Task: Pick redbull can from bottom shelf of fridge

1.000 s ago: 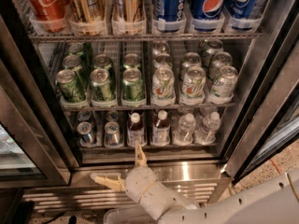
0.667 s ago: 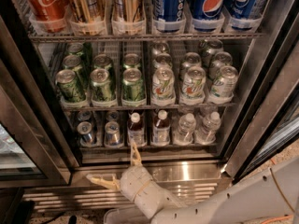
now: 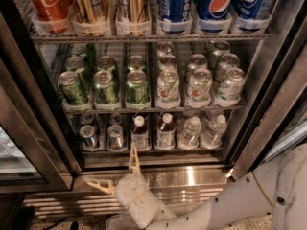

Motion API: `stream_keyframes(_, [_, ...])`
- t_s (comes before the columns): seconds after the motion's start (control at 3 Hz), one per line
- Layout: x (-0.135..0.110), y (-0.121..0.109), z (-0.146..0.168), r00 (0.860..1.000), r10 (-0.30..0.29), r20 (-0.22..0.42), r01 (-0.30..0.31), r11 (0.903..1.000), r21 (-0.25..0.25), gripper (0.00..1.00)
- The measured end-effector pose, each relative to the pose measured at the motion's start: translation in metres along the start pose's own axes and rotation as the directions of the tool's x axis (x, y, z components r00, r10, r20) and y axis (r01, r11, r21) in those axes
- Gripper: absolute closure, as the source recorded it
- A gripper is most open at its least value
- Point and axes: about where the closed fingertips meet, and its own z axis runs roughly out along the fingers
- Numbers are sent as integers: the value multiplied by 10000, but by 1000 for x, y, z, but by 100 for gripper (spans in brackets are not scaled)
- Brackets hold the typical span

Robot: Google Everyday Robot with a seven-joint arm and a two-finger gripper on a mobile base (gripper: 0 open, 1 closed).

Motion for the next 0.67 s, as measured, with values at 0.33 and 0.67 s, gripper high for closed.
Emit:
stream_keyframes(0.33, [0,1,4,9991,-264,319,251,9989,391,0])
stream_keyframes(0.67, [0,1,4,9991,-264,319,252,9989,392,0])
